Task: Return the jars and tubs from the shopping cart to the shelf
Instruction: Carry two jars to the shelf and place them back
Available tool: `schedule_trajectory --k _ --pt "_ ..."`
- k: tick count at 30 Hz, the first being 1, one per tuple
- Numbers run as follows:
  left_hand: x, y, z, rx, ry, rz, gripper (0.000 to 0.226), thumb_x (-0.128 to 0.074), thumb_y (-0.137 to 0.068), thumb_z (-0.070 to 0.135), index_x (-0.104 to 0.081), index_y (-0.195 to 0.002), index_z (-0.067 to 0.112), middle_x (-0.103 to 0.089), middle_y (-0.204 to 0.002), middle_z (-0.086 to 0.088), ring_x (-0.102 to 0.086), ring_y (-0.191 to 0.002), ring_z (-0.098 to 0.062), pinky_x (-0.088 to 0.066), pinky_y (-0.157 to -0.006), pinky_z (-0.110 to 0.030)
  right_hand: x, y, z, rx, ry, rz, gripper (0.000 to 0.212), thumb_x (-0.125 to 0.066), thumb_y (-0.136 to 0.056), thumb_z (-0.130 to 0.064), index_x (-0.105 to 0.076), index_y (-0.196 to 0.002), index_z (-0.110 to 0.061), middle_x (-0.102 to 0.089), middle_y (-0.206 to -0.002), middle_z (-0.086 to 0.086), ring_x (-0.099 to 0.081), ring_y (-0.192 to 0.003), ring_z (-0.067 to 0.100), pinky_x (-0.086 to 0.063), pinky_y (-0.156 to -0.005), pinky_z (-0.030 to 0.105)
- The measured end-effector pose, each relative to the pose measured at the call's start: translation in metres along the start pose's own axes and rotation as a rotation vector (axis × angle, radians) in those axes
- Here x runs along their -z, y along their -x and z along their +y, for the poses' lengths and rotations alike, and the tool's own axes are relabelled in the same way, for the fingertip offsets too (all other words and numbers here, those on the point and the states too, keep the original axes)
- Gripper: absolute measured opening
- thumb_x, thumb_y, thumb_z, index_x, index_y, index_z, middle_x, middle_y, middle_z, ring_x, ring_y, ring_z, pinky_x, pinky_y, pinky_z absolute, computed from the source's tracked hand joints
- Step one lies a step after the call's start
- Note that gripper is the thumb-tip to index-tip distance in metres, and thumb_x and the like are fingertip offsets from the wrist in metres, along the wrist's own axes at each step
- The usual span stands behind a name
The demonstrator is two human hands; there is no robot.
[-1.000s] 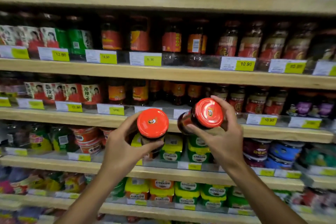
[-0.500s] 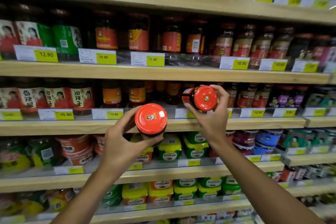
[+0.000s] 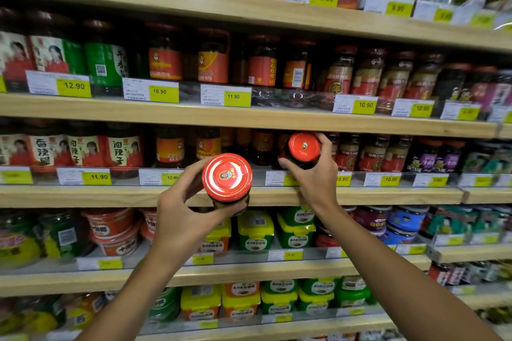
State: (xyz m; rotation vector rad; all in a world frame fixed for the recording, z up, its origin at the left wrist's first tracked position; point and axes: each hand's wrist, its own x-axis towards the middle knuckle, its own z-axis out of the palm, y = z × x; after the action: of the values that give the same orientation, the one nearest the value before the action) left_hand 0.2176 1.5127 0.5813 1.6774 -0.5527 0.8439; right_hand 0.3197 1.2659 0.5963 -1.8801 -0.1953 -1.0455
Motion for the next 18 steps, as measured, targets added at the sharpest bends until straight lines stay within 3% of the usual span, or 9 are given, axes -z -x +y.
schedule_trajectory --k 3,6,9,14,16,18 --pt "-0.001 -0.003 0.001 -0.018 -0.005 0.012 0.078 -0.095 -0.057 0.027 -0.058 -0.125 0.04 -0.066 -0.121 0.027 -0.062 -0.117 0.001 -0.051 -0.094 -0.014 -0.002 -0.008 0.005 -0.036 0.042 -0.005 0.093 -0.091 -0.069 -0.045 -0.04 -0.141 -0.019 -0.06 -0.121 -0.004 -0.055 -0.113 0.017 -0.047 -0.096 0.033" --pt "0.0 -0.006 0.001 -0.03 -0.009 0.011 0.079 -0.094 -0.058 0.028 -0.058 -0.127 0.038 -0.066 -0.122 0.025 -0.062 -0.119 -0.001 -0.051 -0.095 -0.016 -0.003 -0.016 0.005 -0.052 0.067 0.011 0.086 -0.09 -0.068 -0.051 -0.046 -0.132 -0.015 -0.062 -0.112 -0.005 -0.058 -0.107 0.019 -0.046 -0.087 0.03" --pt "-0.001 -0.009 0.002 -0.024 -0.005 0.04 0.079 -0.094 -0.056 0.028 -0.059 -0.126 0.037 -0.066 -0.121 0.027 -0.063 -0.116 0.001 -0.05 -0.094 -0.013 -0.006 -0.025 0.004 -0.028 0.121 0.042 0.073 -0.085 -0.068 -0.061 -0.056 -0.115 -0.012 -0.066 -0.101 -0.004 -0.061 -0.095 0.02 -0.049 -0.083 0.033" --pt "-0.006 -0.009 0.001 0.001 0.006 0.066 0.077 -0.095 -0.056 0.022 -0.061 -0.125 0.031 -0.069 -0.119 0.022 -0.065 -0.112 0.001 -0.049 -0.091 -0.01 -0.013 -0.044 0.0 -0.109 0.275 0.037 0.071 -0.076 -0.068 -0.075 -0.063 -0.073 -0.006 -0.065 -0.065 0.005 -0.06 -0.059 0.024 -0.047 -0.055 0.034" --pt "-0.008 -0.009 0.001 0.007 0.009 0.072 0.077 -0.096 -0.057 0.019 -0.062 -0.126 0.028 -0.07 -0.119 0.017 -0.065 -0.113 -0.001 -0.049 -0.091 -0.011 -0.016 -0.05 -0.002 -0.114 0.317 0.014 0.07 -0.074 -0.068 -0.076 -0.066 -0.073 -0.006 -0.068 -0.067 0.009 -0.065 -0.063 0.03 -0.049 -0.053 0.036" --pt "-0.011 -0.01 0.002 0.01 0.009 0.076 0.077 -0.095 -0.058 0.019 -0.061 -0.126 0.026 -0.069 -0.121 0.014 -0.065 -0.114 -0.001 -0.05 -0.092 -0.013 -0.019 -0.055 -0.004 -0.109 0.368 -0.02 0.069 -0.074 -0.07 -0.076 -0.071 -0.086 -0.008 -0.073 -0.08 0.012 -0.069 -0.078 0.037 -0.048 -0.058 0.035"
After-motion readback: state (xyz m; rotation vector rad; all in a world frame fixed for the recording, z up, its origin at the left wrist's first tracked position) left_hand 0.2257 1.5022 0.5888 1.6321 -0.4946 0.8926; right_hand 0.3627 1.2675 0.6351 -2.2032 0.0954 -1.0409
